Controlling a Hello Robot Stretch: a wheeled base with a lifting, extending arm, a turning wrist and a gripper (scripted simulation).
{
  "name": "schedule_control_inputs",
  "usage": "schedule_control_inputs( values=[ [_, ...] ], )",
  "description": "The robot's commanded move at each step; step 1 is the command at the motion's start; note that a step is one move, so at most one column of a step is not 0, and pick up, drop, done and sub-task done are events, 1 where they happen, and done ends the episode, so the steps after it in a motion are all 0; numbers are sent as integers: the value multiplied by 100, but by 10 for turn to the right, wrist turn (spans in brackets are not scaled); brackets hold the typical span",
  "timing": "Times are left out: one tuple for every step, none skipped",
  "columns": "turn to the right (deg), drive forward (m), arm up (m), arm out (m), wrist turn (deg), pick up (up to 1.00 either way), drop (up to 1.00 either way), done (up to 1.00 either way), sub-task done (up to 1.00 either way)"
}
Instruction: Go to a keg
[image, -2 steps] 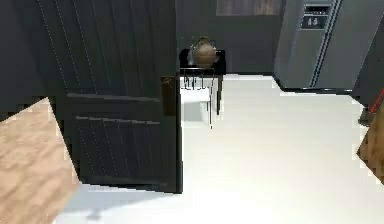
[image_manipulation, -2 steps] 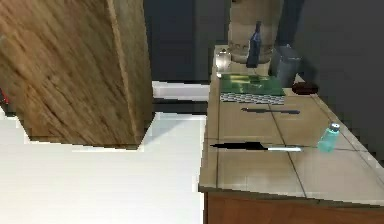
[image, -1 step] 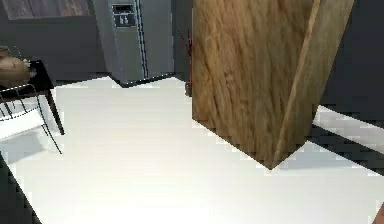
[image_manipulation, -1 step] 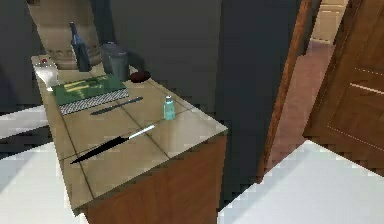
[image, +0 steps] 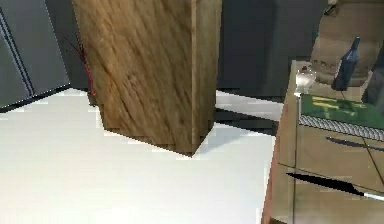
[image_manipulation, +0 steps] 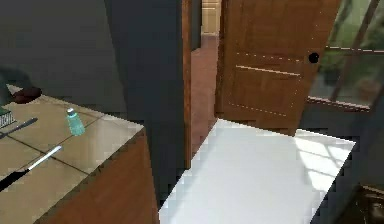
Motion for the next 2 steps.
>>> schedule_control_inputs(
  values=[
    [0,30,0,0,0,0,0,0,0],
    [120,0,0,0,0,0,0,0,0]
  ],
)
